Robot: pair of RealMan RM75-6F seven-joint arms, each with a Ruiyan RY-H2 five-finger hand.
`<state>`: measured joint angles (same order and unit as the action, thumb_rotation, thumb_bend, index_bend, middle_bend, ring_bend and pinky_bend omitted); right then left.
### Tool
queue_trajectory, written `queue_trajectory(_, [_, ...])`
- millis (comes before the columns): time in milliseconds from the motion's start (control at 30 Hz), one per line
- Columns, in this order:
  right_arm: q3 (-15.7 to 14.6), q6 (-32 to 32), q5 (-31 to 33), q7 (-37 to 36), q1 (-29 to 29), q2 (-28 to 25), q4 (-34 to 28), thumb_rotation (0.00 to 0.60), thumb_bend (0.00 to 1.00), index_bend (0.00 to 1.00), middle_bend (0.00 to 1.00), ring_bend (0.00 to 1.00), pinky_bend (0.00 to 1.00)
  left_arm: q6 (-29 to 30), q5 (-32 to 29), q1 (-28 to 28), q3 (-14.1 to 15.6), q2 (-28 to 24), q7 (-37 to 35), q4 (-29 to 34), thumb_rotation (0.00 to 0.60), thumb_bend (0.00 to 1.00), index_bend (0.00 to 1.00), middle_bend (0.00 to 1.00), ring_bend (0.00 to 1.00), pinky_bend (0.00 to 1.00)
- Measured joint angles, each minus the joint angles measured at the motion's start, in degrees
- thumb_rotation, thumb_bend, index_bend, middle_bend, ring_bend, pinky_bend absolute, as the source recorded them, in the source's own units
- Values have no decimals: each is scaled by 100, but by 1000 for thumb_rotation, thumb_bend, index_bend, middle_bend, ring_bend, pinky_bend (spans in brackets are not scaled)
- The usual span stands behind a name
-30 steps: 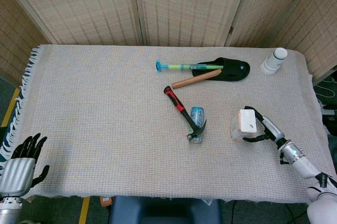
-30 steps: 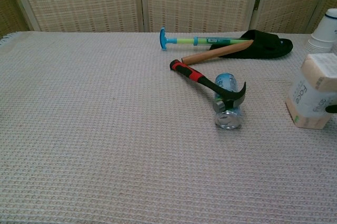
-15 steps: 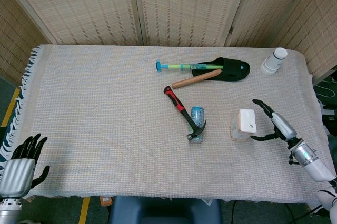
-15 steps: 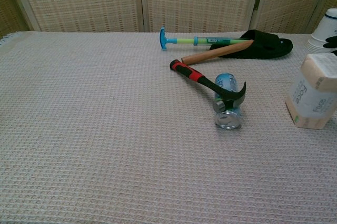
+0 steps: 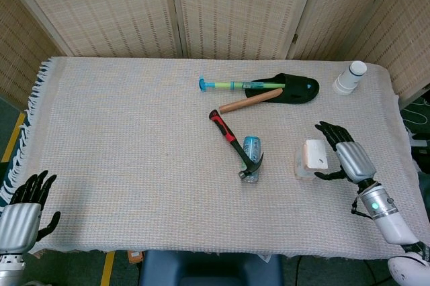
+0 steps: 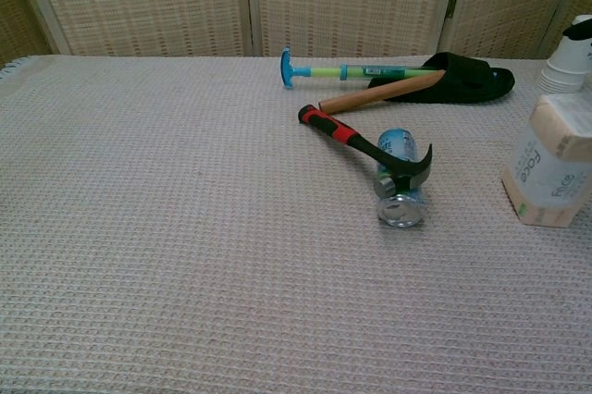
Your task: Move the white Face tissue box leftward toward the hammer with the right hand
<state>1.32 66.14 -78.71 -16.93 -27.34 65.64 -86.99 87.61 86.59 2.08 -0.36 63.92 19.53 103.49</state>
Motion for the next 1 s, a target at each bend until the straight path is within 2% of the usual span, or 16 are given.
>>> queue_trajectory(33, [62,-188,238,442,-43,-200,-392,600,0,0,0,0,0,4,1,-2,0,-1,0,2,600,344,100,0,0,151])
queue_trajectory(133, [212,-683,867,1253,-178,-622,-1030,600,0,0,0,0,0,17,-5,-9,-8,-5,-10,7,600,344,101,0,0,151])
queue_trajectory(267, [352,-1067,1491,1867,-354,-895,-1354,600,0,0,0,0,0,15,-28,-14,-16,-12,-9,12,600,344,100,0,0,151])
queue_trajectory(600, [479,-1700,2490,2569,-785,-874,-1392,600,0,0,25,0,0,21,-42,-20,-29,-2,12,19,600,345,100,0,0,151])
queue_trajectory(767, [469,-1865,2825,2832,-959,-790,-1317,600,0,2,129,20,0,16,-49,-18,-35,-2,7,20,600,344,100,0,0,151])
queue_trajectory(867, [450,-1918,2996,2987,-1050,-734,-1282,600,0,73,222,87,0,19,-43,-20,-36,-3,-3,19,600,344,100,0,0,151])
queue_trajectory(1000, [419,-1912,3125,3130,-1121,-667,-1268,600,0,193,265,118,0,35,-29,-25,-37,-8,-25,14,600,344,100,0,0,152])
